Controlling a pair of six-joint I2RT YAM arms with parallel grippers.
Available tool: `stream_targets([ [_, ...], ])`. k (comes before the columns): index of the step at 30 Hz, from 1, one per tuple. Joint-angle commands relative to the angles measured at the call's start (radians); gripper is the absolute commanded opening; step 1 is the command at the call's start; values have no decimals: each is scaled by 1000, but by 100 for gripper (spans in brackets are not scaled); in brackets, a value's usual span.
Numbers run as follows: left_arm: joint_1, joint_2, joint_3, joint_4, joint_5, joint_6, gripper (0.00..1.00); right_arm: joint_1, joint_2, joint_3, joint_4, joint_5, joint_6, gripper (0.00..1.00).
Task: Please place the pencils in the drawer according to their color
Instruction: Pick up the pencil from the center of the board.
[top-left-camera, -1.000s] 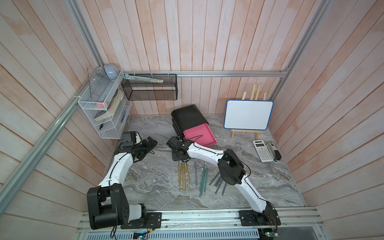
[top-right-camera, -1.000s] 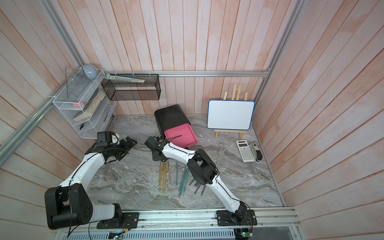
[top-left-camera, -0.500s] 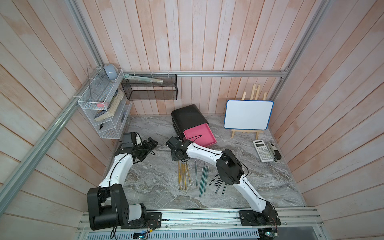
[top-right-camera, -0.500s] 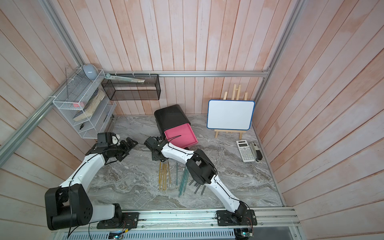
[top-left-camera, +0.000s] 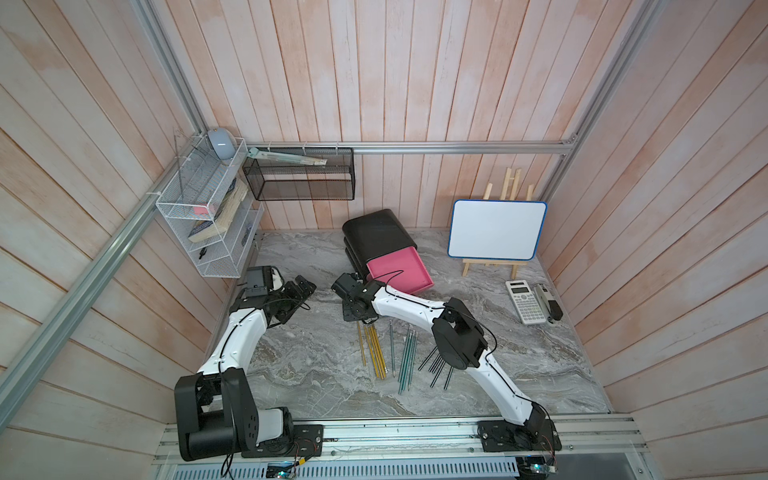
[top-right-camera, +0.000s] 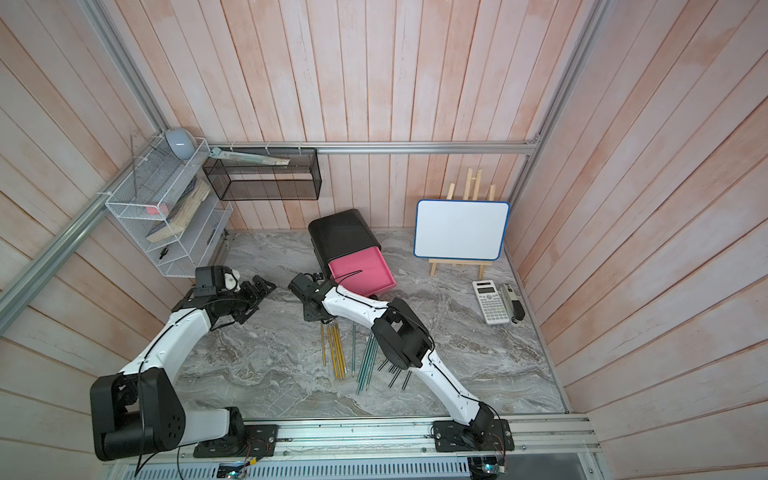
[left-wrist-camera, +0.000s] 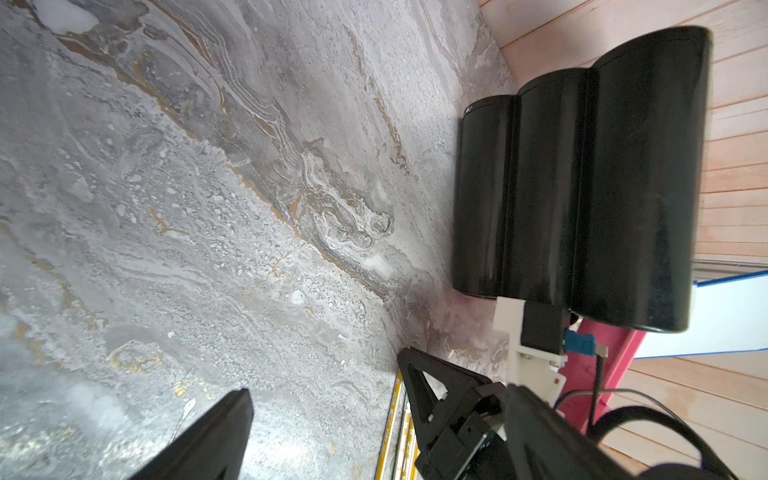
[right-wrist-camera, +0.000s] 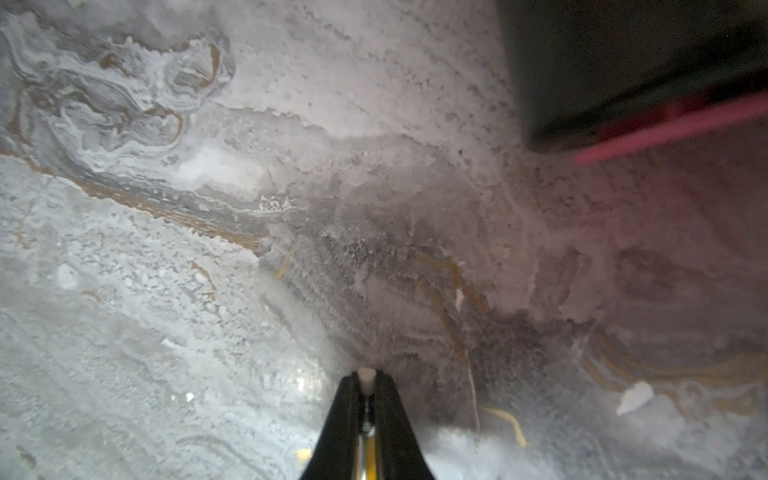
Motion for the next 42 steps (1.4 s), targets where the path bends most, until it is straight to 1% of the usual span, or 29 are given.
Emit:
stream_targets([
  [1, 6, -20, -12, 18, 13, -2, 99, 5, 50, 14, -15, -27, -5, 0],
  [7, 6, -26, -9, 9, 9, 5, 99, 5, 30, 17, 32, -97, -9, 0],
  [15, 7, -45, -4, -1, 10, 9, 99, 5, -61, 4, 103, -165, -14, 0],
  [21, 6, -67, 3, -9, 8, 9, 99, 5, -160, -62, 164, -184, -11, 0],
  [28, 2, -107, -10, -29, 38, 13, 100, 5, -276, -135, 230, -202, -9, 0],
  [33, -40, -142, -3, -43, 48, -1, 99, -9, -352, -184, 280, -226, 5, 0],
  [42, -153, -156, 71, -54, 12, -52, 99, -79, -493, -313, 392, -288, 69, 0],
])
